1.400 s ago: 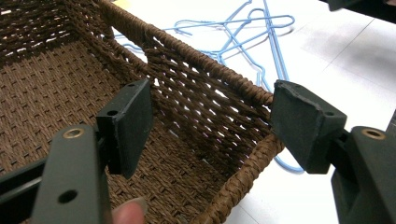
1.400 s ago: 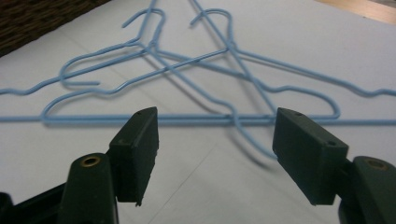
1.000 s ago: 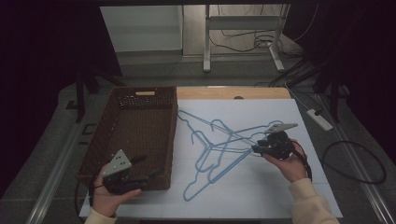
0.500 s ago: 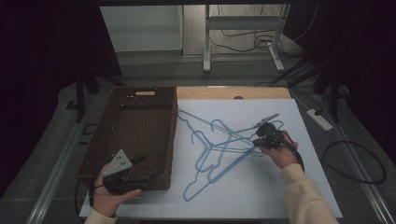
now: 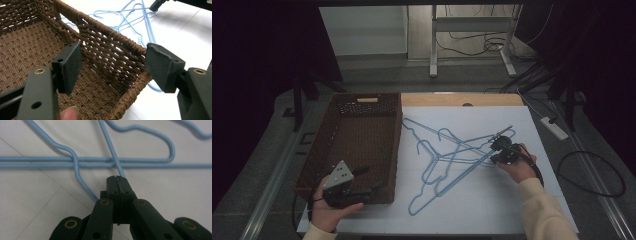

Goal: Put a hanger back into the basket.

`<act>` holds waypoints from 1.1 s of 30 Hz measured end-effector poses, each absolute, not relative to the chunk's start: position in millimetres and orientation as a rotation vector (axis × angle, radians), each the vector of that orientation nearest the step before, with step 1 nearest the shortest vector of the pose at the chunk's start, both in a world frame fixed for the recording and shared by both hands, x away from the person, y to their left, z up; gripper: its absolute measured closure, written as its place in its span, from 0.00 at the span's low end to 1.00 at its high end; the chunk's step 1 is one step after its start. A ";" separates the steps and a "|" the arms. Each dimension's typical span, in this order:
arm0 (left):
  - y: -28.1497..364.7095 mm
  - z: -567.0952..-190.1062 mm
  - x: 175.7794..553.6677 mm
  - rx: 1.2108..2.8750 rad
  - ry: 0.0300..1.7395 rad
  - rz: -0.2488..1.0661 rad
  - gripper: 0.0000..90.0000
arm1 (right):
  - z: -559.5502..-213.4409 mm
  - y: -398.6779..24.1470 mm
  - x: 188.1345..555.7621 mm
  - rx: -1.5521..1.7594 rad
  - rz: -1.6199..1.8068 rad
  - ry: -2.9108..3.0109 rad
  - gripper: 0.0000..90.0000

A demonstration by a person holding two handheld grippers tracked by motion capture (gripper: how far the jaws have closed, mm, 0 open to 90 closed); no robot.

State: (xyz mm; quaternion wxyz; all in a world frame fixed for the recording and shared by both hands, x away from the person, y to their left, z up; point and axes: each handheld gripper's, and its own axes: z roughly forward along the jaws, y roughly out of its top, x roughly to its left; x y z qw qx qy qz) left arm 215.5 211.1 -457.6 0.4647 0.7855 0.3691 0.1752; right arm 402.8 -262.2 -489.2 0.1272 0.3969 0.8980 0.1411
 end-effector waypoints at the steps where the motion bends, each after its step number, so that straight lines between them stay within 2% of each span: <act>1: 211.3 -457.7 215.6 1.929 0.907 0.430 0.34 | -490.1 -263.6 400.9 1.158 0.405 2.618 1.00; 17: 210.1 -458.0 215.6 1.930 0.909 0.434 0.34 | -489.9 -277.8 353.7 1.164 0.431 2.678 1.00; 33: 210.7 -458.4 215.8 1.930 0.908 0.432 0.34 | -487.2 -248.5 319.1 1.032 0.461 2.799 1.00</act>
